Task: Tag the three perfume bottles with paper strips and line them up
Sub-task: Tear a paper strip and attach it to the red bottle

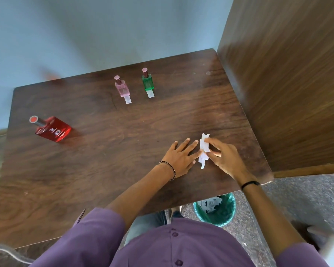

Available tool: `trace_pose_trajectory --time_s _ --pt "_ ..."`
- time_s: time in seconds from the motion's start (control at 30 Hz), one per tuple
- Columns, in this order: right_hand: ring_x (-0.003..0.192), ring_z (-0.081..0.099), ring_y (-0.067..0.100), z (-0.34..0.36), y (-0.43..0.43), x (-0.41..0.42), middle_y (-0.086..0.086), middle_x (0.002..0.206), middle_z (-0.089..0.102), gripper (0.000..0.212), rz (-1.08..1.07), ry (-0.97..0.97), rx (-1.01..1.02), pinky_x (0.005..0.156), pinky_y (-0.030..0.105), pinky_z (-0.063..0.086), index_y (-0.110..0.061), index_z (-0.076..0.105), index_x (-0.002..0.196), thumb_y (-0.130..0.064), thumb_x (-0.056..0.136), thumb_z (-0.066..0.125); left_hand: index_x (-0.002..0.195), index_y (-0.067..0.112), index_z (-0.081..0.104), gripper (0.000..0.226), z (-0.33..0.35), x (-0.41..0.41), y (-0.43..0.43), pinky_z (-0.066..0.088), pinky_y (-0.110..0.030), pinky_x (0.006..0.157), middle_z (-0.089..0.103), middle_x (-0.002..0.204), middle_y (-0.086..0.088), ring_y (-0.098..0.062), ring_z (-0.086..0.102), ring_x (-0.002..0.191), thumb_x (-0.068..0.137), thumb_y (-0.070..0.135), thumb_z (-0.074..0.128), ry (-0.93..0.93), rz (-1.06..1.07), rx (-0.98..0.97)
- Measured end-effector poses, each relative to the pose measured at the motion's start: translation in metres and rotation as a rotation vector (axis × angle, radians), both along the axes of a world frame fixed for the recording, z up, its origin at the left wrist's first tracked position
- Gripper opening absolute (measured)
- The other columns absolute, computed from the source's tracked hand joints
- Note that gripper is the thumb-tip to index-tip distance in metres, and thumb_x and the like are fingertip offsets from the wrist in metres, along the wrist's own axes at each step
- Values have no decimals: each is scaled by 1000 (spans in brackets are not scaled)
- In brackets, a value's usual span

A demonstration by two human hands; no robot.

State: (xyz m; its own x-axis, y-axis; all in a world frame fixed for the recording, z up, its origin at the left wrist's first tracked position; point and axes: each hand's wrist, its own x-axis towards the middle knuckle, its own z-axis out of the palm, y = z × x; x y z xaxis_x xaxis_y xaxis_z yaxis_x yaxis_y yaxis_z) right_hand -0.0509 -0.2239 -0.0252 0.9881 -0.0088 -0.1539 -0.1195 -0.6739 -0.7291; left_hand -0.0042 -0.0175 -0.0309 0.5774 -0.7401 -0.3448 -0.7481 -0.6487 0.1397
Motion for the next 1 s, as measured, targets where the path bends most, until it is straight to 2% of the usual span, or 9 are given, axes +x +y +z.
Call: trace_pose_trajectory --time_s 0.1,0.2,0.27,0.37,0.47,0.53,0.7,0.83,1.0 --pt "100 71 18 -5 6 2 9 113 75 13 -67 -157 -110 85 1 47 -2 76 102 -2 89 73 154 27 22 52 2 -1 -2 23 -54 115 11 164 3 -30 11 150 104 36 32 -23 -23 -21" --pt "86 69 21 -6 12 4 6 96 76 6 -128 -195 -186 78 34 60 -6 76 94 -6 90 72 153 23 26 51 5 -2 -4 27 -52 113 14 163 6 -25 17 149 103 32 34 -35 -45 -40" --pt "83 68 22 -7 15 4 7 92 75 5 -161 -150 -192 75 40 59 -7 75 93 -9 90 72 152 21 27 52 6 -3 -5 29 -50 112 16 163 4 -23 18 149 102 31 36 -38 -49 -44" --pt "82 70 23 -7 18 3 10 92 74 8 -227 -80 -151 75 32 57 -8 75 97 -11 92 69 152 17 29 53 7 -7 -8 30 -50 110 19 162 1 -25 19 149 101 29 39 -39 -43 -35" --pt "87 70 18 -4 21 3 6 94 77 9 -294 -36 -94 71 10 46 -8 73 94 -13 95 66 151 16 29 54 8 -8 -10 30 -49 111 19 162 1 -25 19 149 100 28 42 -31 -40 -38" --pt "87 68 13 -1 22 4 4 94 77 10 -323 -4 -71 68 0 38 -7 71 93 -14 96 64 152 17 26 55 9 -5 -9 29 -46 110 16 163 2 -22 17 150 100 28 41 -18 -33 -35" --pt "85 63 9 6 18 6 1 94 75 13 -359 52 -36 65 1 40 -9 72 96 -19 98 64 150 18 30 55 12 2 -9 37 -40 101 17 163 4 -19 22 148 98 25 43 -25 -64 -36" --pt "89 68 13 9 13 10 -1 94 77 11 -344 90 -34 75 19 47 -14 73 93 -23 96 68 147 19 34 51 16 3 -12 36 -40 99 22 162 6 -18 22 148 97 24 45 -15 -57 -29" --pt "85 66 8 14 13 11 -4 91 75 10 -363 127 -25 65 4 38 -15 74 95 -24 94 71 146 18 35 51 20 4 -14 37 -41 99 23 161 5 -18 22 147 97 24 46 -12 -52 -16"
